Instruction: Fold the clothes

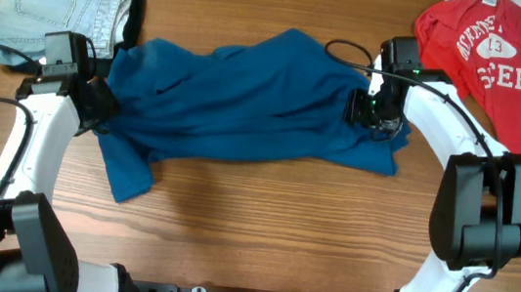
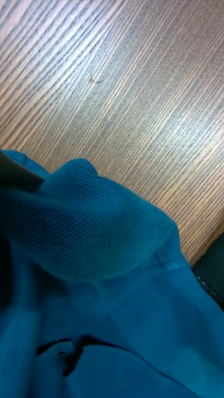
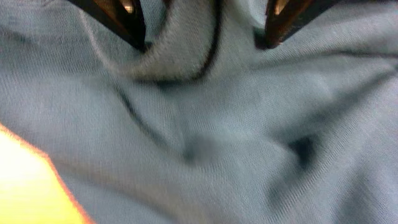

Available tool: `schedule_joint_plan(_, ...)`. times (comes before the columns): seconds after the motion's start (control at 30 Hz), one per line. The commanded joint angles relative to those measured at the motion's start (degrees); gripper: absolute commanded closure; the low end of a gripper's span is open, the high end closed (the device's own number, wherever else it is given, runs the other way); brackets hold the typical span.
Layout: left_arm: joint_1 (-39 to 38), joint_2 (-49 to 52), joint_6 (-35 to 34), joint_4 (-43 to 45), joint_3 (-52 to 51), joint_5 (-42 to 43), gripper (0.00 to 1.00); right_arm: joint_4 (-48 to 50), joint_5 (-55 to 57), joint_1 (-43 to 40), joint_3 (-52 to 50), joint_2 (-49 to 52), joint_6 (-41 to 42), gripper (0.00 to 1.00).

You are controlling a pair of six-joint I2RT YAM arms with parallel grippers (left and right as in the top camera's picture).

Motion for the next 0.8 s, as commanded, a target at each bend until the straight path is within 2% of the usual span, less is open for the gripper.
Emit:
schedule_joint_plan(0.0,0.39,-0.63,-0.52,-0.22,0.59,0.13,0.96,1.97,-3.23,-0.22,-0.07,-0.22,-0.04,0.51)
schedule_joint_plan(0.03,0.39,-0.63,-0.52,-0.42,0.59,0.11,0.96,1.84,-5.11,-0.22,-0.04,-0.24,0.24,0.79)
schedule_joint_plan(0.07,0.39,-0.63,-0.52,-0.55,0.59,0.11,0.96,1.27,-5.99,-0.22,0.09,-0.5,0.68,0.96)
schedule_joint_plan(0.4,0.39,-0.63,-0.52,-0.79,0.59,0.15,0.96,-17.68,-5.44,-0.42,6.14,-16.28,2.4,0.96)
schedule_joint_plan(0.5,0.39,-0.63,-0.52,-1.6,0.59,0.15,0.96,-29.75,-4.07,-1.31,6.1,-17.73,3.37,0.96)
schedule_joint_plan(0.6,0.39,-0.83,-0.48,-4.66,0.59,0.09,0.96,-37.48,0.04,-1.42,6.08,-18.16,3.54,0.96)
schedule_joint_plan(0.77,-0.46,-7.19,0.0,-13.22,2.89,0.04,0.96,-37.75,-0.02,-1.42,6.1,-25.44,5.14,0.96)
